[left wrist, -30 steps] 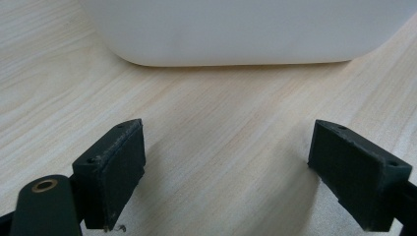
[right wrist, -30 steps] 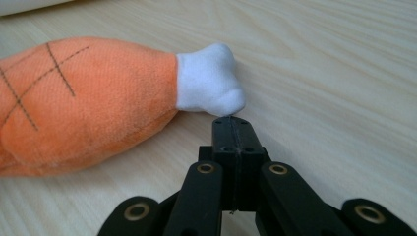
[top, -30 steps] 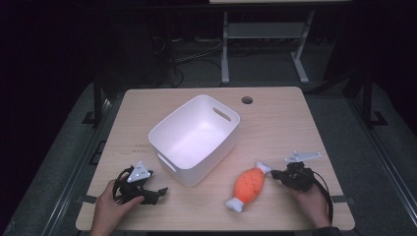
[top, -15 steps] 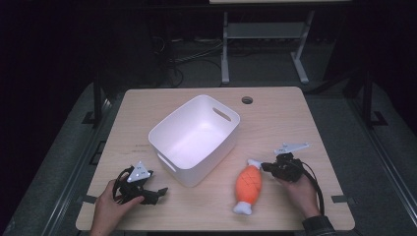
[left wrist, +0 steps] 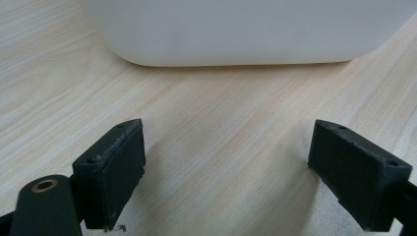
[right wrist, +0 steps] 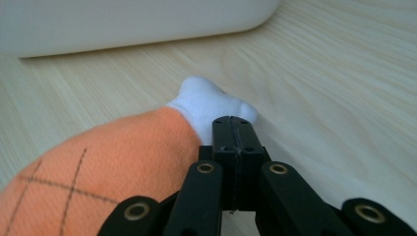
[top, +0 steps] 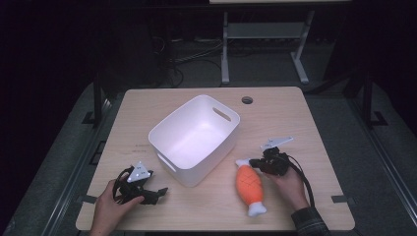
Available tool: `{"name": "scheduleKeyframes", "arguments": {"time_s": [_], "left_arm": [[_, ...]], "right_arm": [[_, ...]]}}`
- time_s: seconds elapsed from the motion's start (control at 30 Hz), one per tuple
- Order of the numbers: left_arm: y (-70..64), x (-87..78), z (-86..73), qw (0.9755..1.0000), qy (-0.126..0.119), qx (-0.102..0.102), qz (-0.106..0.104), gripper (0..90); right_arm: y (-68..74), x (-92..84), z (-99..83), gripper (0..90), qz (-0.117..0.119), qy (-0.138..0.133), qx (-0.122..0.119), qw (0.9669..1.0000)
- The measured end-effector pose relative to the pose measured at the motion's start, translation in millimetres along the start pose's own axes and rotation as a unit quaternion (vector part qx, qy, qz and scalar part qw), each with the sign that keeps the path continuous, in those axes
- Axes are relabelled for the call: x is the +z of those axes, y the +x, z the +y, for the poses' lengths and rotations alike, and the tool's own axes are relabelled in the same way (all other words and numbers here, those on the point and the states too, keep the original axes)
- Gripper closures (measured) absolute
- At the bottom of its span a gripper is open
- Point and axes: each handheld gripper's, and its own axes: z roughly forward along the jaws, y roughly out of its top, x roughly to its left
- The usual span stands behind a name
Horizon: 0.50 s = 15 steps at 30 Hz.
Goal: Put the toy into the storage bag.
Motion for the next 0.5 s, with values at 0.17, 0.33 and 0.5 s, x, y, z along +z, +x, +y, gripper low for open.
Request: {"name": "scheduleKeyframes", "arguments": {"time_s": [0.17,0.33,0.5], "left_arm": [[0.0,0.0,0.0,1.0000,0.000,0.000,0.000,13.3],[0.2,0.0,0.1,1.0000,0.000,0.002,0.001,13.3],[0.2,0.0,0.0,1.0000,0.000,0.002,0.001,13.3]], "right_arm": [[4.7,7.6,9.7,89.5,0.008,-0.004,-0.016,0.9998],[8.7,17.1,14.8,89.4,0.028,-0.004,-0.025,0.9993],[17.5,24.3,21.0,87.7,0.042,0.012,-0.046,0.9980]]}}
